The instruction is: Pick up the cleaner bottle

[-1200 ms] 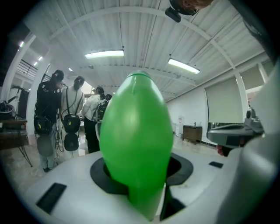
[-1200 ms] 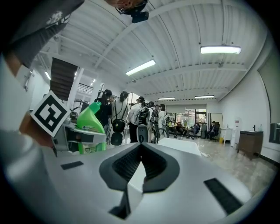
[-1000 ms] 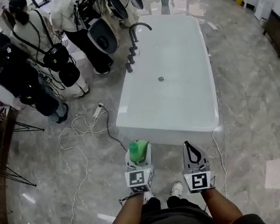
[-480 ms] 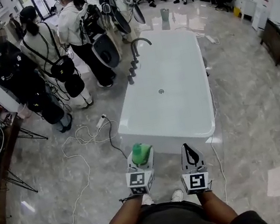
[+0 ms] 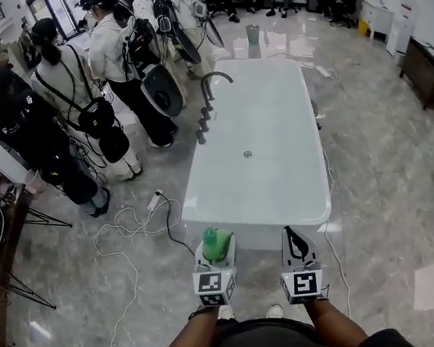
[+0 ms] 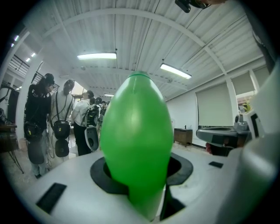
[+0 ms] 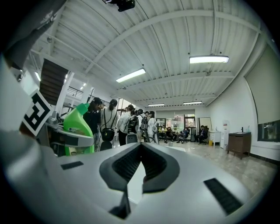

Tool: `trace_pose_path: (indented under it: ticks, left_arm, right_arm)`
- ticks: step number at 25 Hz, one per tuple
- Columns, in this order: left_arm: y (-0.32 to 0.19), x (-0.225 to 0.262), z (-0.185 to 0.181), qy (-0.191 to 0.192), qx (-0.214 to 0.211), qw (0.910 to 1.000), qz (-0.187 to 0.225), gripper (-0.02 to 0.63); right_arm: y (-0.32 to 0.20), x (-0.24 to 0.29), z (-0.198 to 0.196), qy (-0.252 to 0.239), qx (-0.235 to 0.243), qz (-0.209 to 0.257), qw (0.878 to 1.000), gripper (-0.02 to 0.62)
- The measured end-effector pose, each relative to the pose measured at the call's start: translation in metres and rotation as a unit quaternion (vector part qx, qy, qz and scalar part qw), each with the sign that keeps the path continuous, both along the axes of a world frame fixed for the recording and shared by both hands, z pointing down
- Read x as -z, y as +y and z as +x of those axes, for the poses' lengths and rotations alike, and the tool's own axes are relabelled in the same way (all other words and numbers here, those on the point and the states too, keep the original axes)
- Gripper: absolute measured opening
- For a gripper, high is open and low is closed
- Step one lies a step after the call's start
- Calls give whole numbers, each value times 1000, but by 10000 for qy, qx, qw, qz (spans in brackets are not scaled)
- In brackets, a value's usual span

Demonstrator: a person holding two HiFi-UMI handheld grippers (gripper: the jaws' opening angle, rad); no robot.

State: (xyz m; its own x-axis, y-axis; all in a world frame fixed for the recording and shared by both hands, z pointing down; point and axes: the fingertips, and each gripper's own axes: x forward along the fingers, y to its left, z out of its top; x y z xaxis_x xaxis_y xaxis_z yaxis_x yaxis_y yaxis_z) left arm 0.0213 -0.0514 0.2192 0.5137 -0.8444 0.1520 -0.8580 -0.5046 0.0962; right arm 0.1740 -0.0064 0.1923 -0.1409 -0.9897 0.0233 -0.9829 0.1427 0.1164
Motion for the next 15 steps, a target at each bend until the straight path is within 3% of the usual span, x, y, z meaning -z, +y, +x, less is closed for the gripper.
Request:
trace_pose_path:
  ticks: [7, 15]
  left_arm:
    - [-22, 10, -8, -97, -311, 9995, 39, 179]
    - [-49, 16, -30, -139, -321, 9993, 154, 179]
  right_arm:
    - [-16, -1, -15, -6, -254, -45, 9997, 15]
    - [-33, 6, -24, 36, -460, 30, 9989, 15]
